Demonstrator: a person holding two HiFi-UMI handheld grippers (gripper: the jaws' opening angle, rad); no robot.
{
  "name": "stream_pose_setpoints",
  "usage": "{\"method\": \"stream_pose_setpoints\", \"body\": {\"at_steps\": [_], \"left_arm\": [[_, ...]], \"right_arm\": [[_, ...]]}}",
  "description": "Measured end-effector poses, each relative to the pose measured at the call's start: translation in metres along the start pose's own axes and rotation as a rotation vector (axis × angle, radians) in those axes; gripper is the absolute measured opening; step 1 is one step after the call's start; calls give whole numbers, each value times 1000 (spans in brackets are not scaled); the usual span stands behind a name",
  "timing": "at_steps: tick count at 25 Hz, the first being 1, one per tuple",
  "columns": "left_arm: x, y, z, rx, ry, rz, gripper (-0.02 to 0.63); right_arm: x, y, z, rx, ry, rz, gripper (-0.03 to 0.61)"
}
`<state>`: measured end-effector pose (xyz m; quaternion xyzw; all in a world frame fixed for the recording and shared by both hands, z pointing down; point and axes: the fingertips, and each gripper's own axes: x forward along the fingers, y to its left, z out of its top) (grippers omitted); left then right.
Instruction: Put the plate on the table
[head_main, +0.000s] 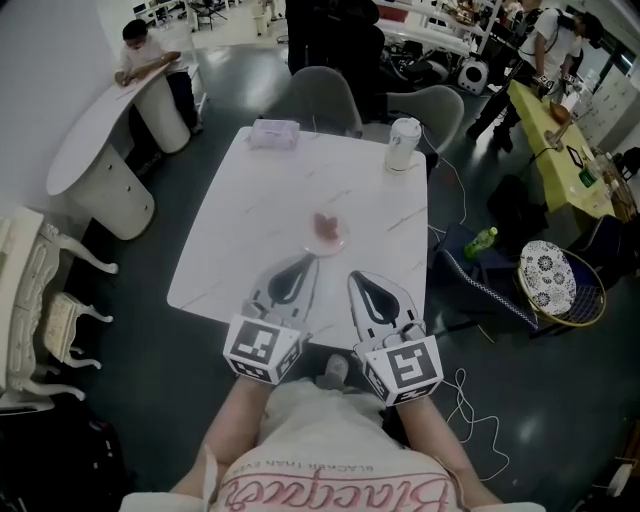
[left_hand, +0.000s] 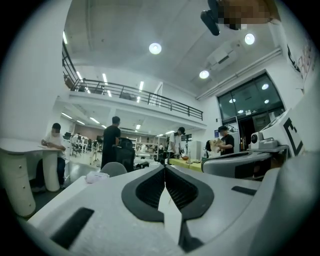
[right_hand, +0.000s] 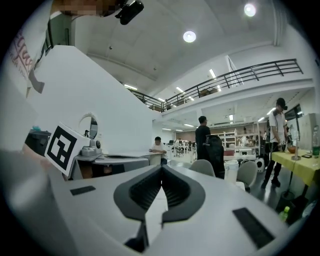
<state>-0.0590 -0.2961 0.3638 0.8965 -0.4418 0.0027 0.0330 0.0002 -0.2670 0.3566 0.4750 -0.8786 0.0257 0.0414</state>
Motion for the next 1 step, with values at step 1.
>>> {"method": "stream_pose_setpoints", "body": {"at_steps": [1], "left_arm": [[-2,-2,2,0,-7,-6,5]], "right_arm": [[-3,4,2,-9,-7,4,5]]}}
